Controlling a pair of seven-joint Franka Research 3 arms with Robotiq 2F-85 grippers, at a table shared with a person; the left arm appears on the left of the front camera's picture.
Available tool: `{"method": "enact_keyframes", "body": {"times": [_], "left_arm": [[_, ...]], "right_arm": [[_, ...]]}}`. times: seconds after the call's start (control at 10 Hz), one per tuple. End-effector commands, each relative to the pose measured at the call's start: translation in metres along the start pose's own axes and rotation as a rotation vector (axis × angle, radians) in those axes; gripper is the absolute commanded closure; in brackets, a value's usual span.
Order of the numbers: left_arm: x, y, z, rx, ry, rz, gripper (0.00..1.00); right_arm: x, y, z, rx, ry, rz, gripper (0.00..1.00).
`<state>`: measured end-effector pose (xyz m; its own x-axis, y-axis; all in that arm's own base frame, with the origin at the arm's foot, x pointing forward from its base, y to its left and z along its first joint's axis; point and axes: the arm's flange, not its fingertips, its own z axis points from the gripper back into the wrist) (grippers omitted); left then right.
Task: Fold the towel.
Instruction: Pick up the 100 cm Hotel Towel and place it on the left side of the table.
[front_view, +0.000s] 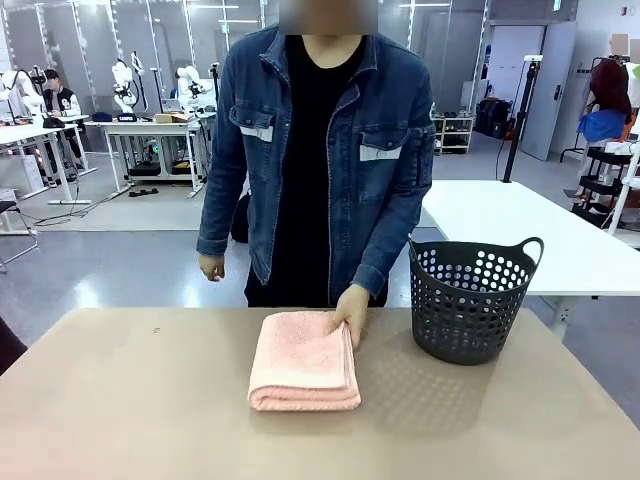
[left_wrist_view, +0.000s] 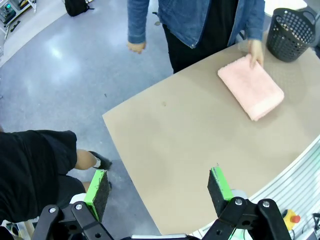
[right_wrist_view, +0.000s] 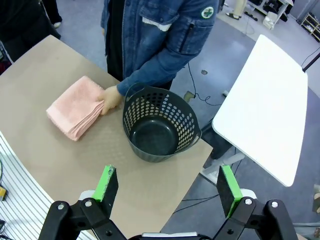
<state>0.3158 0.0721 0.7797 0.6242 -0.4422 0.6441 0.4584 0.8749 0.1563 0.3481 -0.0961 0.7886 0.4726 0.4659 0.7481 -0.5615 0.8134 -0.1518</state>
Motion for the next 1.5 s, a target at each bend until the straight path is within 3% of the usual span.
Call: {"method": "enact_keyframes", "body": {"times": [0.0, 1.4], "left_arm": [[-0.0005, 0.0001, 0.0027, -0.003, 0.006, -0.008, 0.00], [-0.0005, 0.0001, 0.0027, -0.003, 0.006, -0.008, 0.00]], "right_arm": [[-0.0007, 0.0000, 0.0007, -0.001, 0.008, 0.002, 0.00], [-0.0007, 0.0000, 0.0007, -0.001, 0.008, 0.002, 0.00]]}}
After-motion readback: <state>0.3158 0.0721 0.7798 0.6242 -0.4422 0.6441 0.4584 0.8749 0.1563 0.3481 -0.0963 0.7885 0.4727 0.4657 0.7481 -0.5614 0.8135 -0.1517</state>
